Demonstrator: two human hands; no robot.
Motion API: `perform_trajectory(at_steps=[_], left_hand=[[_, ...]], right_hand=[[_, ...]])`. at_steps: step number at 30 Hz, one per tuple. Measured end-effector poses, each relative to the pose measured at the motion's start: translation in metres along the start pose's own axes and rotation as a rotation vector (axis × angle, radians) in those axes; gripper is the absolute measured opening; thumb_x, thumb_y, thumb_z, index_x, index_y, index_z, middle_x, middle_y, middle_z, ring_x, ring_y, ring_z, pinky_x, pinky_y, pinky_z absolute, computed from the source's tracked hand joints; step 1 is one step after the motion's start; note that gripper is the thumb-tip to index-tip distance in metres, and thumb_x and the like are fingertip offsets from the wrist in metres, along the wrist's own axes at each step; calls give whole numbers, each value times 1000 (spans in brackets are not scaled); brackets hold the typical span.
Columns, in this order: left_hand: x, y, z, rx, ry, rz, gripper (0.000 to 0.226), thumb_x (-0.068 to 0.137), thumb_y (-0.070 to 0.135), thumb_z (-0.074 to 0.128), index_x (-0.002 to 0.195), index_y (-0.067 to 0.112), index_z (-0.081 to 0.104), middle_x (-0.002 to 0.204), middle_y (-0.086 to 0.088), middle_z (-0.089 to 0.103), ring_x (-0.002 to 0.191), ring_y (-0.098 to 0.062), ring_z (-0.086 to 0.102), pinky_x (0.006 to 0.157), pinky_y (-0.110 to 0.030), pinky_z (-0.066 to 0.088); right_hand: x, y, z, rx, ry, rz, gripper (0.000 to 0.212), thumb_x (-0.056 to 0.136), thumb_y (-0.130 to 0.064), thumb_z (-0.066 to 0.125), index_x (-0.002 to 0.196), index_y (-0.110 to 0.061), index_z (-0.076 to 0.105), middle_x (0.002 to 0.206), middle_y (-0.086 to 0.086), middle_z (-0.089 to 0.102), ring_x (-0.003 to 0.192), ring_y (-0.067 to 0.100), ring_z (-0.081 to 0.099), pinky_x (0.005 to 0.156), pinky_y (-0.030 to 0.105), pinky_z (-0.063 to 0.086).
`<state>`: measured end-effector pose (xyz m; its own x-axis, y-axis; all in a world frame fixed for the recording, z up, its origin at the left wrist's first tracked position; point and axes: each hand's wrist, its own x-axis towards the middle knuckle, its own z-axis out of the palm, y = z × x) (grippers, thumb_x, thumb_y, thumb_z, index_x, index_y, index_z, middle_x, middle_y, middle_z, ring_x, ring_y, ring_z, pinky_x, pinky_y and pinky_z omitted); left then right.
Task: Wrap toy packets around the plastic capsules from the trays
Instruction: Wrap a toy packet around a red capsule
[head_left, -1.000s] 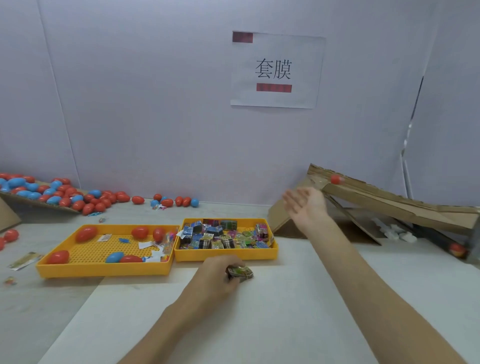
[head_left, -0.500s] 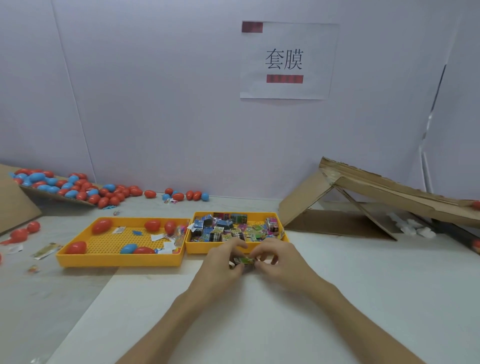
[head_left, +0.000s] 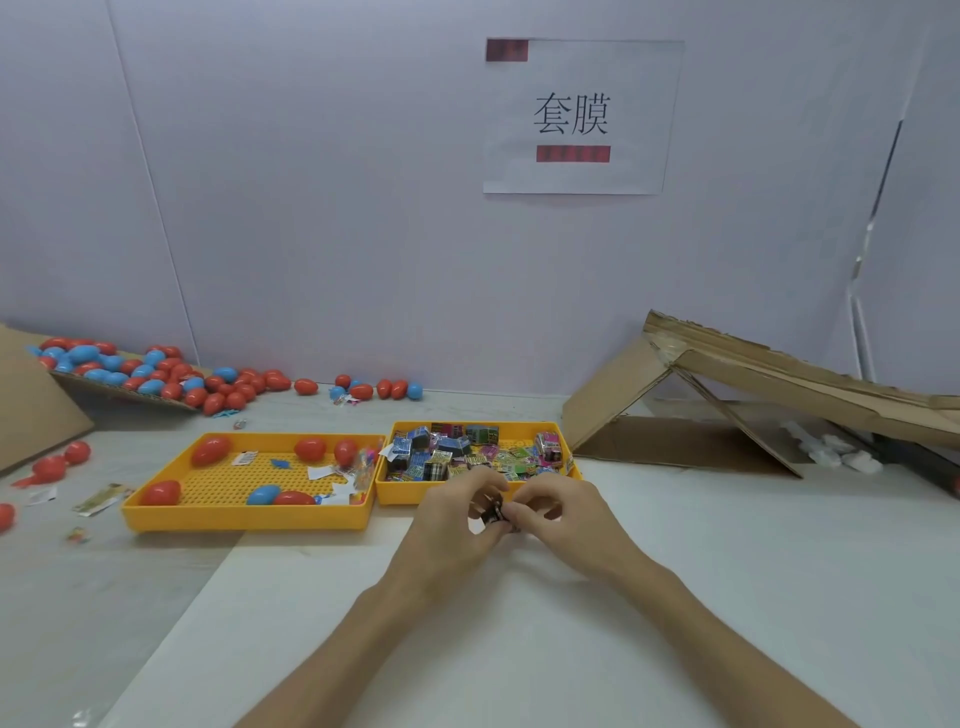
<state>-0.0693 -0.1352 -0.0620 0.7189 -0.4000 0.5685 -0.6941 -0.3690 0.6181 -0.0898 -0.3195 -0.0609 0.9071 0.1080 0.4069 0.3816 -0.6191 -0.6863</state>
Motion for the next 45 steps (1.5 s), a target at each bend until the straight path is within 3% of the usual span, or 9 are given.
perform_trajectory(at_steps=[2, 5, 10, 15, 18, 20, 23, 29, 45], left_hand=[[0, 0, -1, 9, -16, -1, 28, 83, 11, 80, 107, 18, 67, 97, 7, 69, 88, -7, 65, 78, -21, 54], [1, -2, -2, 20, -69, -41, 24, 81, 6, 78, 100, 18, 69, 98, 5, 65, 88, -5, 63, 78, -21, 54], [1, -5, -2, -3, -121, -90, 18, 78, 2, 81, 91, 10, 72, 92, 2, 67, 85, -6, 65, 78, -26, 57], [0, -8, -1, 3, -144, -95, 11, 80, 14, 83, 87, 15, 74, 86, 5, 71, 81, -4, 66, 76, -25, 57], [1, -8, -3, 12, -134, -91, 3, 83, 24, 79, 83, 21, 78, 78, 10, 73, 79, -2, 68, 71, -16, 54], [2, -8, -4, 47, -127, -97, 10, 87, 27, 75, 80, 23, 80, 73, 14, 72, 78, 1, 67, 67, -12, 49], [3, -10, -5, 113, -122, -138, 15, 89, 24, 70, 79, 22, 81, 72, 14, 73, 77, 0, 66, 68, -22, 52], [3, -10, -4, 130, -128, -160, 16, 89, 27, 69, 80, 19, 81, 76, 10, 73, 77, -3, 64, 71, -30, 53], [4, -13, -4, 97, -118, -172, 12, 90, 19, 68, 86, 19, 79, 78, 12, 73, 75, -3, 65, 68, -20, 53]], right_hand=[[1, 1, 0, 6, -6, 15, 12, 95, -25, 68, 85, -23, 74, 86, -8, 71, 82, 6, 65, 74, 24, 52], [2, 2, 0, -44, -37, 22, 19, 100, -21, 60, 86, -24, 73, 86, -8, 67, 80, 1, 59, 72, 17, 44], [0, 4, 0, -59, -67, 6, 12, 92, -14, 69, 86, -19, 78, 86, -9, 69, 84, 3, 62, 73, 11, 45], [0, 8, -1, -112, -23, 46, 5, 87, -28, 76, 83, -25, 79, 81, -14, 71, 83, 1, 64, 72, 16, 49], [-1, 10, -2, -140, -7, 80, 9, 82, -38, 78, 78, -31, 77, 79, -18, 71, 82, 0, 64, 74, 23, 53], [-1, 10, -1, -154, 3, 84, 15, 80, -46, 78, 76, -32, 76, 79, -19, 71, 82, 1, 64, 74, 26, 53], [-1, 10, 0, -167, -4, 76, 21, 76, -56, 75, 74, -35, 74, 80, -21, 69, 82, 1, 63, 72, 25, 51], [1, 12, -1, -159, -19, 93, 10, 80, -36, 80, 73, -35, 72, 79, -20, 69, 82, 0, 63, 76, 27, 53], [1, 10, 0, -160, -6, 84, 14, 89, -23, 73, 77, -29, 73, 80, -12, 70, 81, 5, 64, 79, 31, 56]])
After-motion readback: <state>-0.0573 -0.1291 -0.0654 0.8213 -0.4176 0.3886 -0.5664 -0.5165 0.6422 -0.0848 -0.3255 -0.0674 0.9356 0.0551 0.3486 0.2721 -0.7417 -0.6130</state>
